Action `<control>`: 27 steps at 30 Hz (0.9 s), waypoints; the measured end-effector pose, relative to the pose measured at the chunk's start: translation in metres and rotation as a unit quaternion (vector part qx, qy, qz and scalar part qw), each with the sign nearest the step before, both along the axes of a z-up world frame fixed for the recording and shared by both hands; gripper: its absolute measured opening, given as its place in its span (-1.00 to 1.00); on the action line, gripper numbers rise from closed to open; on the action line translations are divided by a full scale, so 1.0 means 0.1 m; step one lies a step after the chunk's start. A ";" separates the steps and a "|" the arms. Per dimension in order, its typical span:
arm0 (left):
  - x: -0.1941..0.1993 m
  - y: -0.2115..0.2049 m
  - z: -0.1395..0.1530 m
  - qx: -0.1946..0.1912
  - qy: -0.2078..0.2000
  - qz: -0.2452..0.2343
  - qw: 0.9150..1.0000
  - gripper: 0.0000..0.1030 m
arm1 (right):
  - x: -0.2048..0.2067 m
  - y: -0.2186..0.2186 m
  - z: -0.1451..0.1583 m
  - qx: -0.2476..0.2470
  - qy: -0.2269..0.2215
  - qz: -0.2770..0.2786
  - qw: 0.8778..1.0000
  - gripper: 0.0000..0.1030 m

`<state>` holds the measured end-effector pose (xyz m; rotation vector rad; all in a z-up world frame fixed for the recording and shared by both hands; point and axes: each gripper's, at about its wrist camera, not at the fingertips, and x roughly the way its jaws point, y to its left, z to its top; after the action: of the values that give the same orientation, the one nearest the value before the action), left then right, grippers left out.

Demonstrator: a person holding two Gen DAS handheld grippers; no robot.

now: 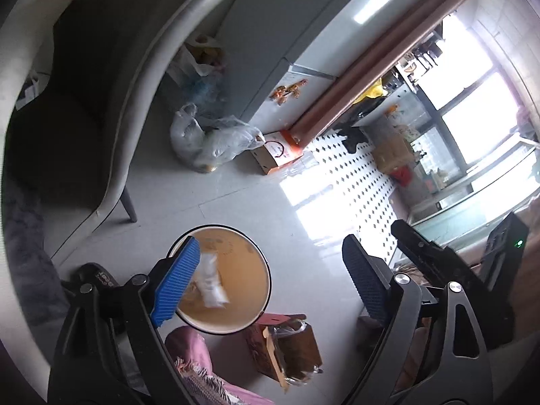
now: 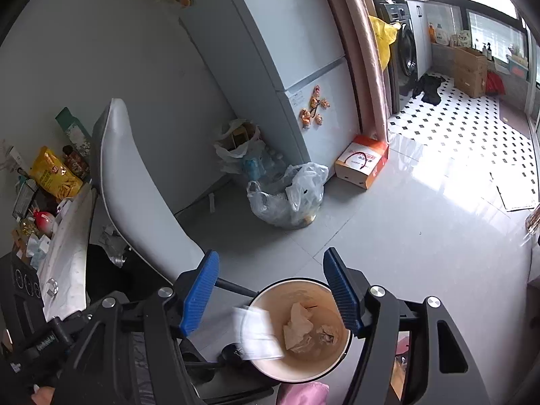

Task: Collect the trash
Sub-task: 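Carry both items over the tan bin and open both tools to drop them, then move both tools back over the table toward the remaining trash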

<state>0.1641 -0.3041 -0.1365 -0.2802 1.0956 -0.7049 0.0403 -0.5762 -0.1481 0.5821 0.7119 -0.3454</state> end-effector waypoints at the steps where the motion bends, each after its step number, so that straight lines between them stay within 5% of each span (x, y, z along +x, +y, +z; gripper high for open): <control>1: 0.00 0.08 0.04 -0.004 0.001 0.006 1.000 0.70 | 0.01 0.01 0.00 0.001 -0.001 0.003 1.000 0.24; 5: 0.00 0.34 0.31 0.000 -0.037 0.033 0.999 0.89 | 0.06 0.13 0.00 0.004 -0.002 0.019 1.000 0.30; 14: 0.02 1.23 0.84 0.002 -0.090 0.116 0.989 0.89 | 0.20 0.71 0.32 -0.019 -0.037 0.083 0.996 0.70; 27: -0.08 2.59 1.11 0.021 -0.134 0.244 0.960 0.89 | 0.55 1.62 0.63 -0.013 -0.064 0.159 0.985 0.85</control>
<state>0.1556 -0.0449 -0.0254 -0.3897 0.7390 -0.2671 0.0954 -0.4139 -0.0849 0.4515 0.6635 -0.0205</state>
